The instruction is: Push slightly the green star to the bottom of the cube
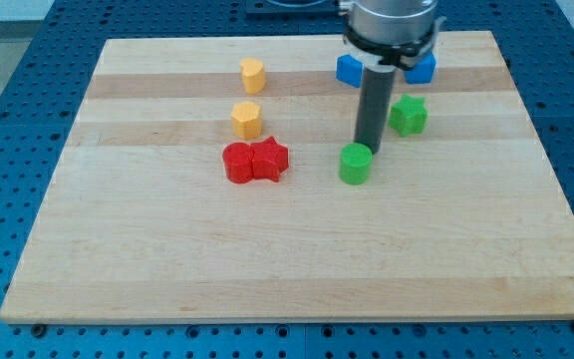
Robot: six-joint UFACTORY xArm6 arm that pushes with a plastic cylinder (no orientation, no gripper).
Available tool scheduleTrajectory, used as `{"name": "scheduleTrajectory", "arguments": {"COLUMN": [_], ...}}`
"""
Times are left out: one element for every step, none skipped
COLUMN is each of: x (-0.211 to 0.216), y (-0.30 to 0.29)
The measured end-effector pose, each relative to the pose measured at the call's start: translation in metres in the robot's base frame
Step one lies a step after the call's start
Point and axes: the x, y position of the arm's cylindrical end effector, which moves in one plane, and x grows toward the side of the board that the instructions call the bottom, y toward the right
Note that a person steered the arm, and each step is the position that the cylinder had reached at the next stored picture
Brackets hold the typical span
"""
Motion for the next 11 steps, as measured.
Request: {"name": "scheduleTrajectory", "arguments": {"x": [-0.007,-0.016,-0.038,-0.057,-0.066,-0.066,-0.066,-0.063,-0.049,-0.035,-0.026], "y": [0.000,0.003,0.021,0.042,0.051,0.042,0.007,-0.001,0.014,0.038,0.049]}}
